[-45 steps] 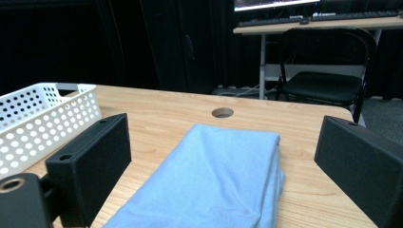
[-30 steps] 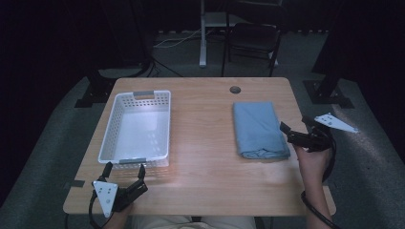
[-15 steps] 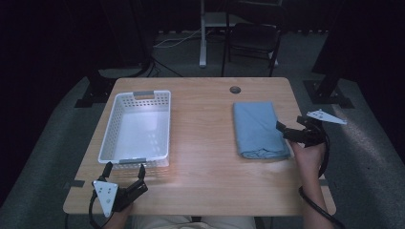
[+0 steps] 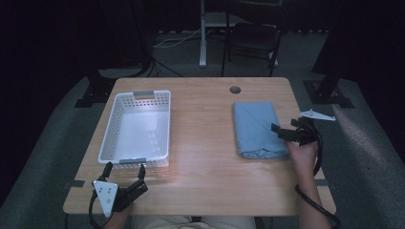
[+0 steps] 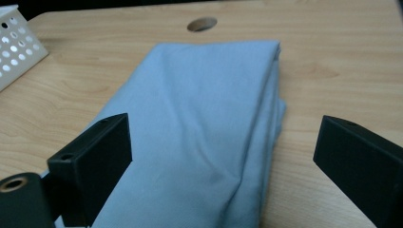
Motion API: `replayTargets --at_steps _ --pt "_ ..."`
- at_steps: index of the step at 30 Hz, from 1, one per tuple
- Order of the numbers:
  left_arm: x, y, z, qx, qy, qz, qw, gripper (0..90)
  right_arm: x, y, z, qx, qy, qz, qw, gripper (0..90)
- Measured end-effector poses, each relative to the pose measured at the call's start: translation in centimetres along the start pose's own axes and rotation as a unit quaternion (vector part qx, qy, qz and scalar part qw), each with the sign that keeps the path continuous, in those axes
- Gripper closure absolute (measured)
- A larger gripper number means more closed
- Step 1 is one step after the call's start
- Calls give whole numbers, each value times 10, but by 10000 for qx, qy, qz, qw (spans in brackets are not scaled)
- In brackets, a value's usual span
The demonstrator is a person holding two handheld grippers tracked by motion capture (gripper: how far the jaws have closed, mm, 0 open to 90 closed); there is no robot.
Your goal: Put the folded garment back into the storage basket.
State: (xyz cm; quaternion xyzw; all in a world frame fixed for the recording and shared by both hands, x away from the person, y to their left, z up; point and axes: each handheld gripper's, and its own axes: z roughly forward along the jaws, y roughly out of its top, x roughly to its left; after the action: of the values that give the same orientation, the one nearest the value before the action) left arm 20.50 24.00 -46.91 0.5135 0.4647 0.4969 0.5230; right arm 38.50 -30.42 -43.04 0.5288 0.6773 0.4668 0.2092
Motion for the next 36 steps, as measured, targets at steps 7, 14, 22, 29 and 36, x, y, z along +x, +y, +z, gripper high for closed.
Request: replayTargets --at_steps 7,14,22,29,36 --pt "0 0 0 -2 -2 -5 10000 18 -5 -4 9 228 82 91 9997 51" --pt "0 0 0 -2 -5 -5 10000 18 -7 -8 15 355 86 35 9993 51" --pt "0 0 0 -19 20 -12 10000 18 -8 -11 22 396 369 -57 9985 53" --pt "0 0 -1 -17 19 -10 10000 18 -8 -15 30 627 379 -72 9973 54" --pt "0 0 -1 -34 16 -22 10000 18 2 -14 42 1176 182 -482 9917 34"
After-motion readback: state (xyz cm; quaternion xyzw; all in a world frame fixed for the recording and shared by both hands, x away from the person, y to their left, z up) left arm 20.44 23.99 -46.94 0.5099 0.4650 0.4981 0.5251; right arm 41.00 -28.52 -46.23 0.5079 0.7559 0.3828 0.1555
